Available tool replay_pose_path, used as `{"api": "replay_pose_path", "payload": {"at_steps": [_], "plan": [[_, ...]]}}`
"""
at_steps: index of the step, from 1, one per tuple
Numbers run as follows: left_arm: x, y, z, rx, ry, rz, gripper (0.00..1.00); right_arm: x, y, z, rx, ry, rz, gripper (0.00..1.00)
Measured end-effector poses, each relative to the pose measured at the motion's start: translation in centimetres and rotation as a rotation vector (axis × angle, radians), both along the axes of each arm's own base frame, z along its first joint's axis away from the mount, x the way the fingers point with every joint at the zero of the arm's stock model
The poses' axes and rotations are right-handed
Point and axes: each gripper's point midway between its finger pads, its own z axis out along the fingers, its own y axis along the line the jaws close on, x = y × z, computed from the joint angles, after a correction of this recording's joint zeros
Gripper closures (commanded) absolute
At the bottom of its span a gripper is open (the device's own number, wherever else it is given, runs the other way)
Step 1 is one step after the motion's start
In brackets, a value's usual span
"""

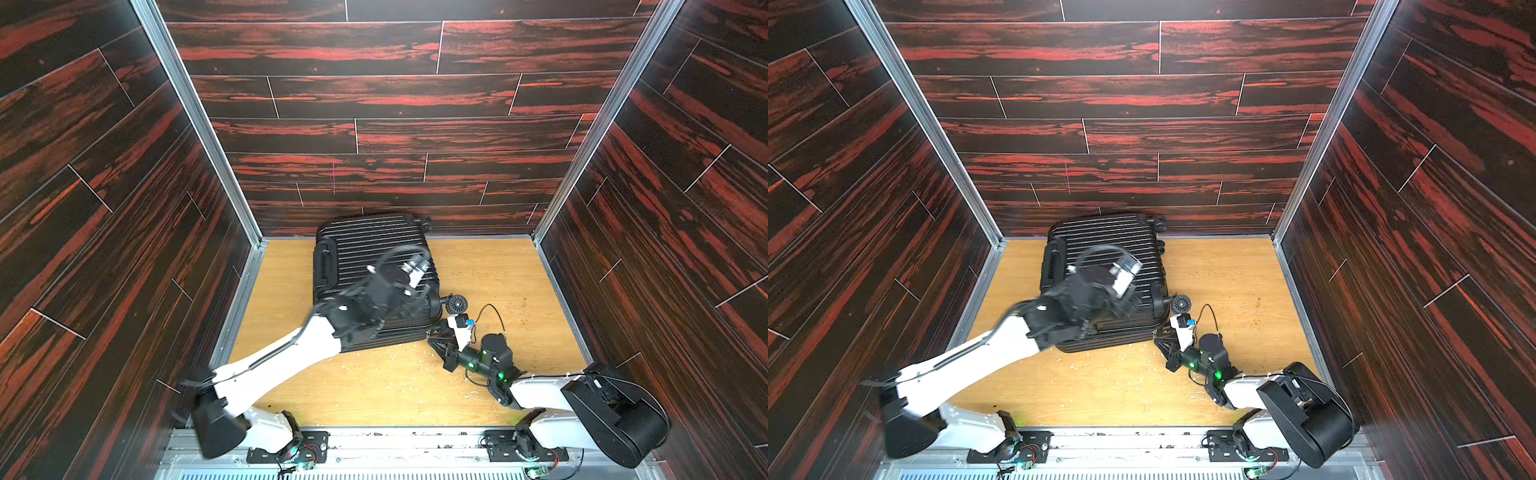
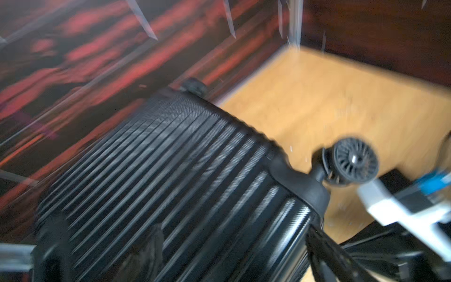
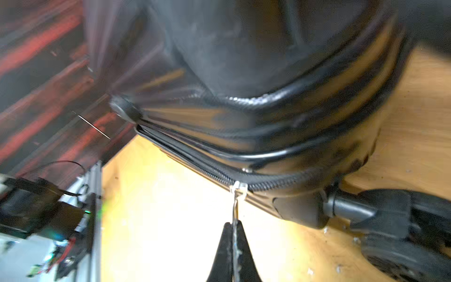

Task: Close the suitcase zippers
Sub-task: Zip the zipper on the suitcase.

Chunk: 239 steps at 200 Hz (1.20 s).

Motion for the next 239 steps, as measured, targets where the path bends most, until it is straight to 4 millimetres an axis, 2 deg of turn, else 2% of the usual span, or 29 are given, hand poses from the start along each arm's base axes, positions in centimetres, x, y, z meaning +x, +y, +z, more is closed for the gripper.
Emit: {"api": "replay_pose_path", "payload": {"at_steps": [13, 27, 46, 68, 109, 129, 159, 179, 204, 239], "plan": [[-0.2, 2.3, 1.7, -0.079, 0.0, 0.057, 0.08, 0.2, 0.2, -0.2, -0.018, 0.008, 0.003, 0.99], [-0.6, 4.9, 2.6, -0.147, -0.001, 0.116, 0.08, 0.1, 0.4, -0.4, -0.032, 0.017, 0.009, 0.95], [-1.5, 8.4, 2.1, -0.202, 0.009, 0.197, 0.08, 0.2, 0.6, -0.6, -0.05, 0.026, 0.015, 0.87], [-2.5, 10.7, 0.8, -0.222, 0.029, 0.253, 0.08, 0.5, 0.8, -0.7, -0.064, 0.026, 0.01, 0.81], [-3.3, 12.4, -1.2, -0.206, 0.066, 0.305, 0.08, 1.2, 0.4, -1.3, -0.099, 0.043, -0.034, 0.73], [-3.5, 12.9, -1.3, -0.201, 0.066, 0.324, 0.07, 0.9, 0.2, -1.5, -0.128, 0.04, -0.04, 0.67], [-3.8, 13.8, -1.2, -0.202, 0.053, 0.35, 0.07, 0.2, 0.3, -0.5, -0.16, -0.012, -0.045, 0.6], [-3.8, 14.2, -0.9, -0.208, 0.041, 0.366, 0.07, 0.2, 0.1, -0.3, -0.19, -0.042, -0.075, 0.59], [-3.9, 14.7, -0.7, -0.211, 0.03, 0.383, 0.07, 0.4, -0.3, -1.1, -0.253, -0.054, -0.12, 0.59], [-4.0, 15.1, -1.2, -0.202, 0.036, 0.397, 0.07, 2.1, -0.2, -1.4, -0.312, -0.061, -0.193, 0.61]]}}
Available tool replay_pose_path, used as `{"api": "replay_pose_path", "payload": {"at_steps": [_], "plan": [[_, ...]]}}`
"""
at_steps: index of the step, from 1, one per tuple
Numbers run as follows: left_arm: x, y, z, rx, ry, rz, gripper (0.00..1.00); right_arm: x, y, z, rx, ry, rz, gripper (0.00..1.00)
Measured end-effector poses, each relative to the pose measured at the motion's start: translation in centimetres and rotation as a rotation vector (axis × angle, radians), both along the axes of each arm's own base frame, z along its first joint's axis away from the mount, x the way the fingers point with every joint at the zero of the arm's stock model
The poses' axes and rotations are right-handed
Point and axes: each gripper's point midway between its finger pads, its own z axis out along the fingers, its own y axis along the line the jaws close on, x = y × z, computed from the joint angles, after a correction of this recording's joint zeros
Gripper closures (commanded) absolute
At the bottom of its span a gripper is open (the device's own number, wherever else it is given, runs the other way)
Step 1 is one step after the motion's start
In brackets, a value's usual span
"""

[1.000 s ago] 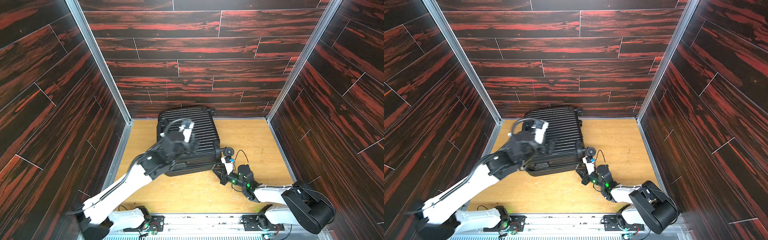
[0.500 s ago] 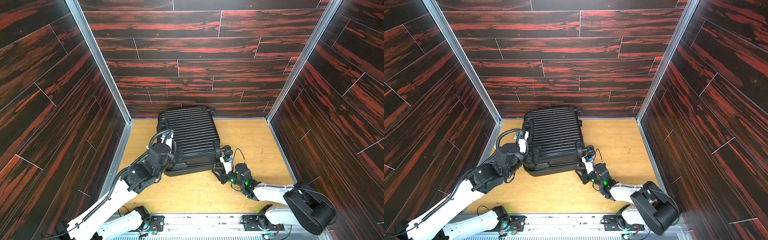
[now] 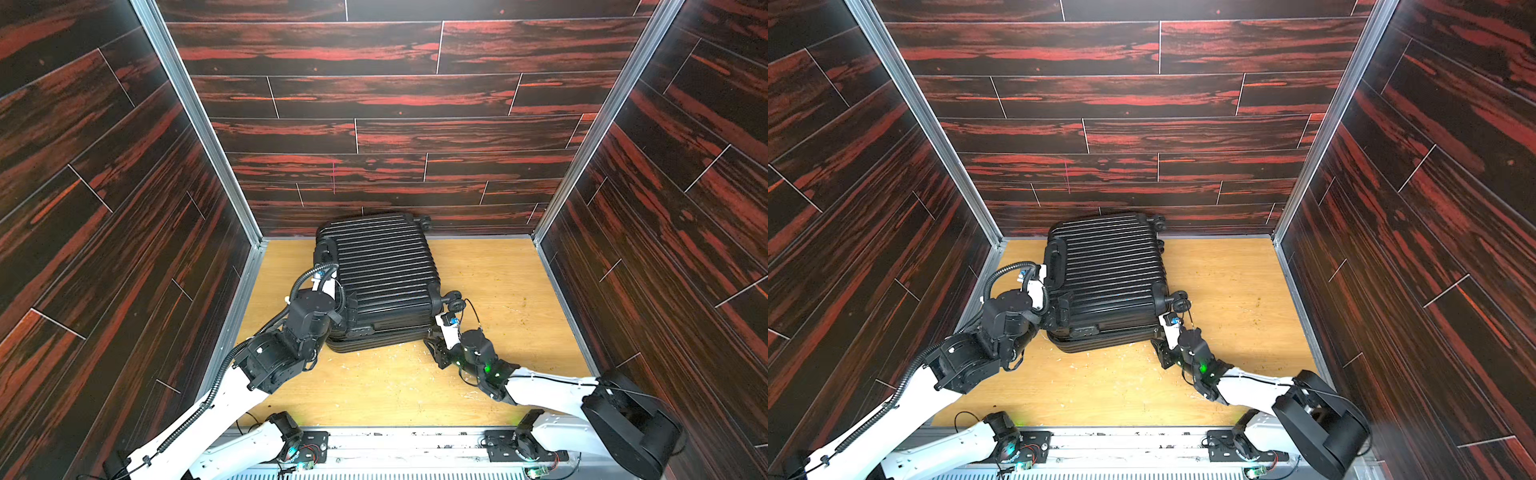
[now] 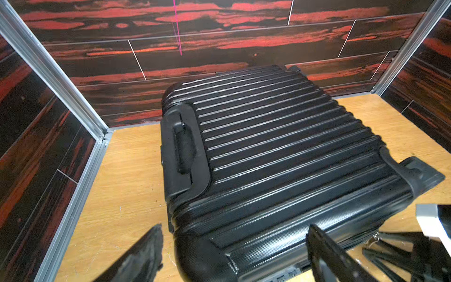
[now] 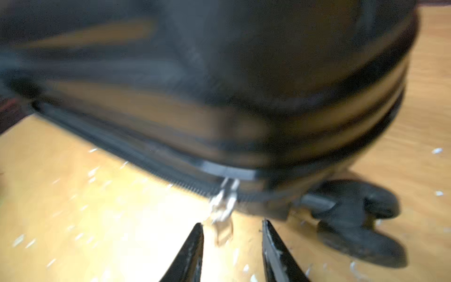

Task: Close the suitcase zippers
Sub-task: Zip the zipper on the suitcase.

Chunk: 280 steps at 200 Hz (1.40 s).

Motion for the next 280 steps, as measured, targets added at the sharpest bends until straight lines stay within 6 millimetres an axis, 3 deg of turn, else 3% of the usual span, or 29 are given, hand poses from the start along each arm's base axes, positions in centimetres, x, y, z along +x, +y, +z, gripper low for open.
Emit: {"api": "replay_pose_path", "payload": {"at_steps": [47, 170, 218, 280], "plan": [[-0.3, 0.6, -0.4, 0.01, 0.004, 0.016, 0.07, 0.6, 0.1, -0.1, -0.026, -0.016, -0.025, 0.63], [-0.3, 1.1, -1.7, 0.039, 0.03, 0.034, 0.06, 0.4, 0.4, -0.7, -0.053, -0.018, 0.0, 0.94], [0.6, 2.5, -2.3, 0.031, 0.067, 0.101, 0.06, 0.1, 0.8, -0.6, -0.04, -0.013, 0.028, 0.92], [4.2, 5.3, -2.0, -0.02, 0.147, 0.199, 0.07, 0.0, 0.9, -0.5, -0.037, -0.015, 0.028, 0.86]]}}
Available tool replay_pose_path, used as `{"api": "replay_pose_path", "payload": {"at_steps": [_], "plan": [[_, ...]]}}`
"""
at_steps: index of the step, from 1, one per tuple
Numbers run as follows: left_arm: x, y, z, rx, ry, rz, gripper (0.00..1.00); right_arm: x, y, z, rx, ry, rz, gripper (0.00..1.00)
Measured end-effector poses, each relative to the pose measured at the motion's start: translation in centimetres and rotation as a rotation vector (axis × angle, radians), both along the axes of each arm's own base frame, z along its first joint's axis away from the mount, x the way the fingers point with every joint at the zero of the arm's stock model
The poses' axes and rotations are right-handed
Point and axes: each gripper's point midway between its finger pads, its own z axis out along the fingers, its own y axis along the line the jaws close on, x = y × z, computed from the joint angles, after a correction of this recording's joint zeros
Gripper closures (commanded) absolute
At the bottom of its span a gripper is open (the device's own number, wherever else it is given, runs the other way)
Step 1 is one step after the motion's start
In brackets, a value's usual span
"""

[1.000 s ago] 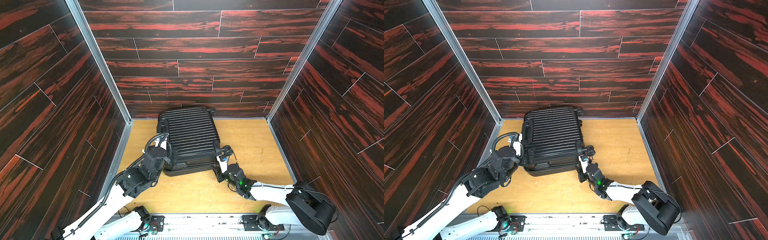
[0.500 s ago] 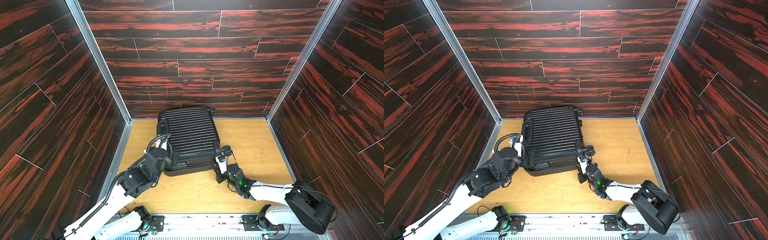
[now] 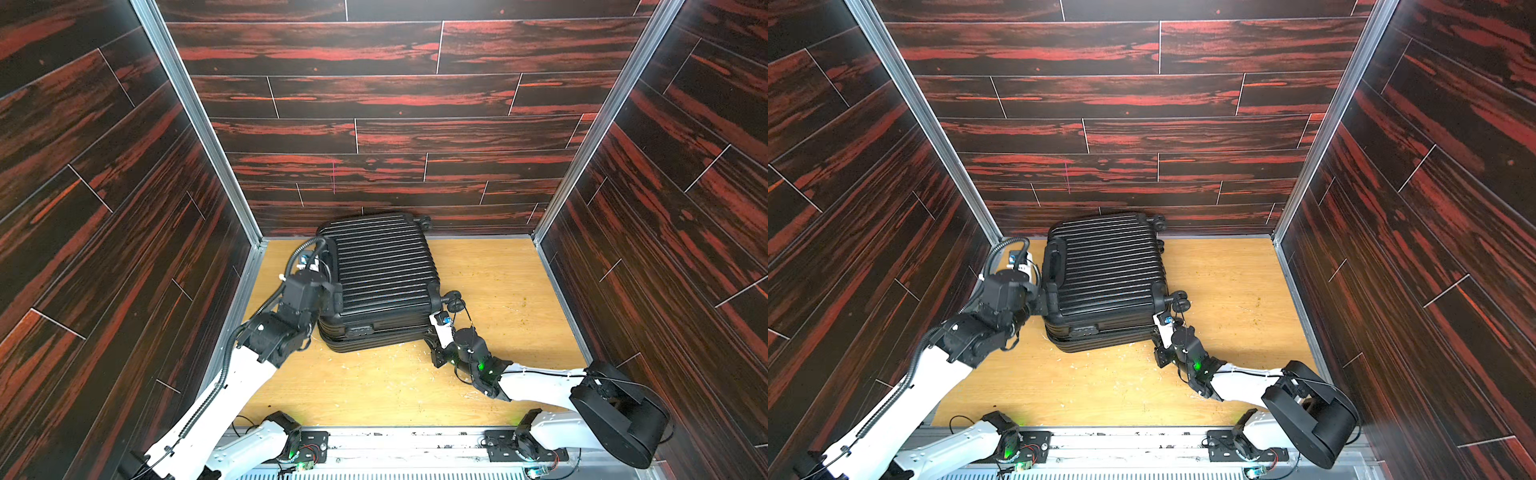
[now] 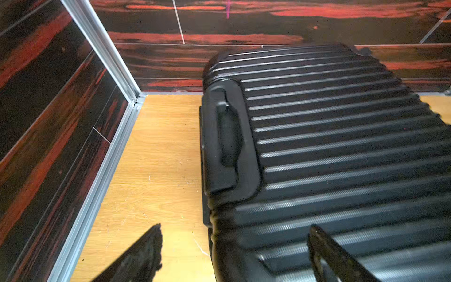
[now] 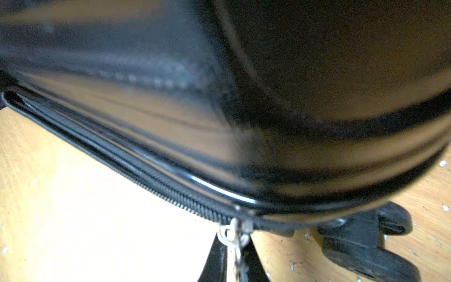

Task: Close the suitcase zippers
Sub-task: Zip the zipper on the suitcase.

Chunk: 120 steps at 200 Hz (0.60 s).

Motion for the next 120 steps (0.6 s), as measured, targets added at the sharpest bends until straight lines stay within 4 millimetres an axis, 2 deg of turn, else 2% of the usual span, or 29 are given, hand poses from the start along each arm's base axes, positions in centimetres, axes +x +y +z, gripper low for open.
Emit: {"api": "replay_pose_path", "payload": {"at_steps": [68, 92, 111, 120], "plan": [[2.4, 1.6, -2.0, -0.071, 0.093, 0.029, 0.09, 0.1, -0.1, 0.0, -0.004, -0.005, -0.01, 0.87], [4.1, 2.8, -3.0, -0.106, 0.139, 0.068, 0.11, 0.2, -0.2, 0.0, -0.011, -0.011, -0.011, 1.0], [5.9, 3.5, -3.9, -0.13, 0.179, 0.09, 0.14, 0.2, -0.2, 0.1, -0.011, -0.013, -0.012, 1.0], [6.8, 3.7, -4.2, -0.139, 0.192, 0.096, 0.2, 0.2, -0.2, 0.1, -0.011, -0.014, -0.013, 1.0]]}}
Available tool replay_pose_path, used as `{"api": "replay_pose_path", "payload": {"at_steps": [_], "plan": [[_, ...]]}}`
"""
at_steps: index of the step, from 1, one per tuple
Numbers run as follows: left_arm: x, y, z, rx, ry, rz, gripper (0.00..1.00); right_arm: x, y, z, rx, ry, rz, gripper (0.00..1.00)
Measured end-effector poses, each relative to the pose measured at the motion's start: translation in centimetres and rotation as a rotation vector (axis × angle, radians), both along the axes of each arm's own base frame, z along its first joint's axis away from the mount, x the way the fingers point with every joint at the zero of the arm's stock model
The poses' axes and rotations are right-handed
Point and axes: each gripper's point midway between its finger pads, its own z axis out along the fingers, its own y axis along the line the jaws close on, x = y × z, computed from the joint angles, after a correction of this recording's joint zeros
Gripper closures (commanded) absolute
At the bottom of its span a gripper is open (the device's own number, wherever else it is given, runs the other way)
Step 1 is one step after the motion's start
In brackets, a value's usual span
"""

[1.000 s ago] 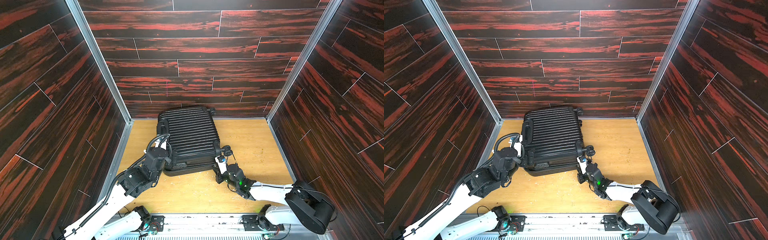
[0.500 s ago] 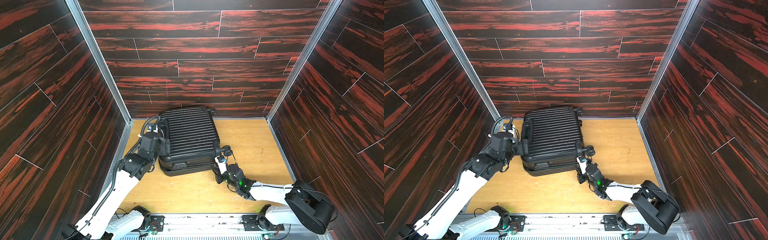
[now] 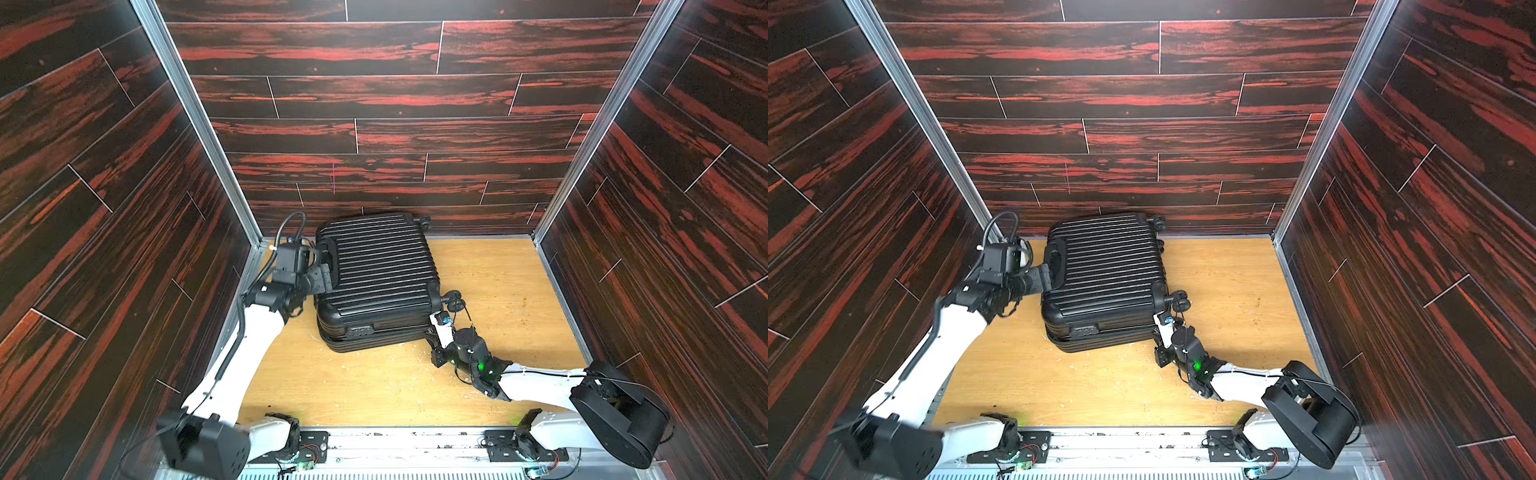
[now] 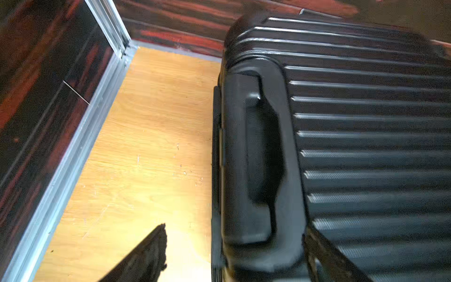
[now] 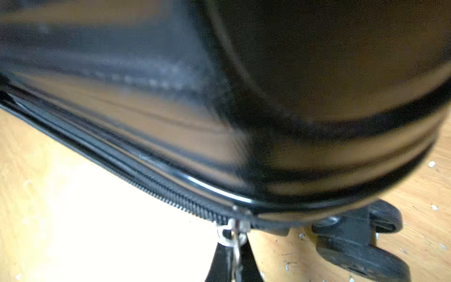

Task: Close the suitcase zippers
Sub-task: Zip the zipper on the suitcase.

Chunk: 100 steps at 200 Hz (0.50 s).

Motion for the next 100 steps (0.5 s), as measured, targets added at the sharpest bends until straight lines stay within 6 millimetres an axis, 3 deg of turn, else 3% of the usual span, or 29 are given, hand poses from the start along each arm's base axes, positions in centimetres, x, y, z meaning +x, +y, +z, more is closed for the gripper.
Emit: {"api": "replay_pose_path", "payload": {"at_steps": [65, 90, 100], "plan": [[5.4, 0.9, -4.2, -0.081, 0.134, 0.03, 0.37, 0.0, 0.0, 0.0, -0.005, -0.004, 0.003, 1.0], [6.2, 0.1, -5.9, -0.112, 0.186, 0.011, 0.57, 0.0, 0.0, 0.0, -0.006, -0.005, 0.004, 1.0], [6.5, -0.3, -6.3, -0.132, 0.201, -0.004, 0.6, 0.0, 0.0, 0.0, -0.008, -0.006, 0.005, 1.0]]}}
